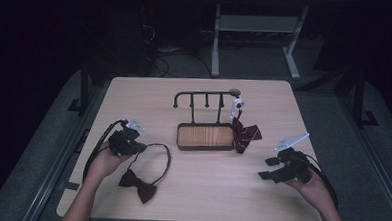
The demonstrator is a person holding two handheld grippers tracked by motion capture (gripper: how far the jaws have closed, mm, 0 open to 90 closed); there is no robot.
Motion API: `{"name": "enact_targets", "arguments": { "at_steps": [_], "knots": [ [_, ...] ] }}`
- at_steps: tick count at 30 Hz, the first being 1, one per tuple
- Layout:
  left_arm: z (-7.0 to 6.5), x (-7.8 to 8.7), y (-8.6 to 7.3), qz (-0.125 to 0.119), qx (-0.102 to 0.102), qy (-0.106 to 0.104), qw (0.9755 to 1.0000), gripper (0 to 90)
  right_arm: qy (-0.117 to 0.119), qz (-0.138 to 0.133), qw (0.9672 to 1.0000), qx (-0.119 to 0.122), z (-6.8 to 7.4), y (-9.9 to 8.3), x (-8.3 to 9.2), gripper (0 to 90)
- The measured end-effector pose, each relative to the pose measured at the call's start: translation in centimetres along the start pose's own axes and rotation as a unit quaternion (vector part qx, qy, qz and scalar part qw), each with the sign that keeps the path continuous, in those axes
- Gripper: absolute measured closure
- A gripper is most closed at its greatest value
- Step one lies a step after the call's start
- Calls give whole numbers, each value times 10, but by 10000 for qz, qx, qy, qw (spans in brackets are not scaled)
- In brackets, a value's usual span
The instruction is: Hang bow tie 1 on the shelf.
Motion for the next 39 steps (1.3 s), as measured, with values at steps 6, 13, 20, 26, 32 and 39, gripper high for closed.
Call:
{"name": "enact_targets", "arguments": {
  "at_steps": [6,13,20,26,32,39],
  "knots": [
    [-1,7,3,-79,15,-123,9999,899,-3,-12,10000,10,0,0,0,372],
    [-4,19,7,-120,-60,-197,9997,899,6,-17,10000,-13,-1,0,0,372],
    [-7,29,10,-126,-152,-240,9995,899,4,-44,10000,-18,-2,0,2,372],
    [-9,35,16,-131,-254,-295,9992,899,27,-46,10000,-63,-3,0,2,371],
    [-11,39,22,-138,-348,-349,9987,900,25,-49,10000,-60,-4,-2,3,370],
    [-13,45,28,-136,-422,-423,9981,900,54,-92,9999,-87,-6,-3,5,370]
  ]
}}
Point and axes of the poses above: each handheld gripper's, and its own axes: x roughly backward along the jaws, y roughly out of its top, z roughly to its left, the point moved 9 cm from there along -x, roughly forward along the jaws, and after that the axes turned 14 degrees about -x, right-handed, at the moved point
